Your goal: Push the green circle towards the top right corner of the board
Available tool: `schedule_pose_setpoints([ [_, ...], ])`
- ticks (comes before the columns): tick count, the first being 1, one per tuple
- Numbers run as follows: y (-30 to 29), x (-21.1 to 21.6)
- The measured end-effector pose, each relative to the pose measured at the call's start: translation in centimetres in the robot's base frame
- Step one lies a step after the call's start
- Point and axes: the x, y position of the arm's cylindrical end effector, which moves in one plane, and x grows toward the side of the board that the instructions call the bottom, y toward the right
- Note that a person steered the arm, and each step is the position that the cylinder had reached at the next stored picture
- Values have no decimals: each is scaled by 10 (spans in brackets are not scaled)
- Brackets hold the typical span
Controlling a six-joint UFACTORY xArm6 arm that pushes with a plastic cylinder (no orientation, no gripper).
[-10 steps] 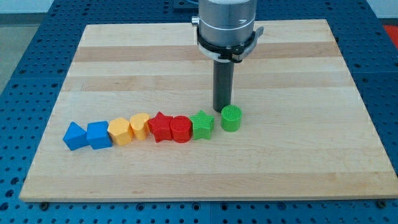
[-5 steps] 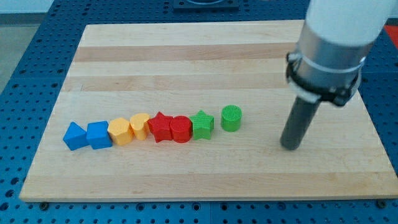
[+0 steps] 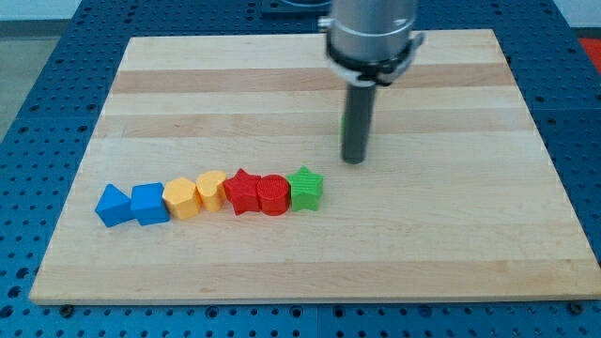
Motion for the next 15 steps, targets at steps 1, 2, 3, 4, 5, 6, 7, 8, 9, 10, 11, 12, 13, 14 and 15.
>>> schedule_pose_setpoints([
  [1, -40, -19],
  [2, -1, -62],
  [3, 68, -85],
  [4, 26, -88],
  [5, -62, -79],
  [6, -104, -40],
  [7, -69, -20],
  [8, 6, -38],
  [9, 62, -71],
  [10, 72, -78],
  [11, -1, -47],
  [12, -34, -8],
  [13, 21, 3],
  [14, 80, -25],
  [15, 133, -70],
])
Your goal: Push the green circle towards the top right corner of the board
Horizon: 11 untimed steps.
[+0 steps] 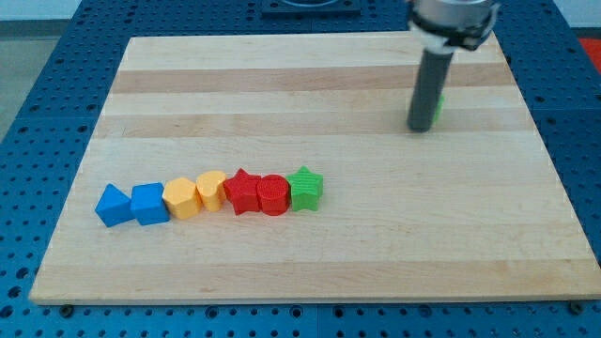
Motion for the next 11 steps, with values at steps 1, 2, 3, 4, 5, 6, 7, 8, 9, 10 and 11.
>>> schedule_pose_setpoints([
  [1, 18, -9],
  [2, 18, -9],
  [3, 19, -15],
  [4, 19, -32],
  [5, 18, -37],
  [6, 0, -31],
  [7, -14, -37],
  [8, -7, -56],
  [9, 0, -60],
  [10, -18, -38],
  [11, -10, -32],
])
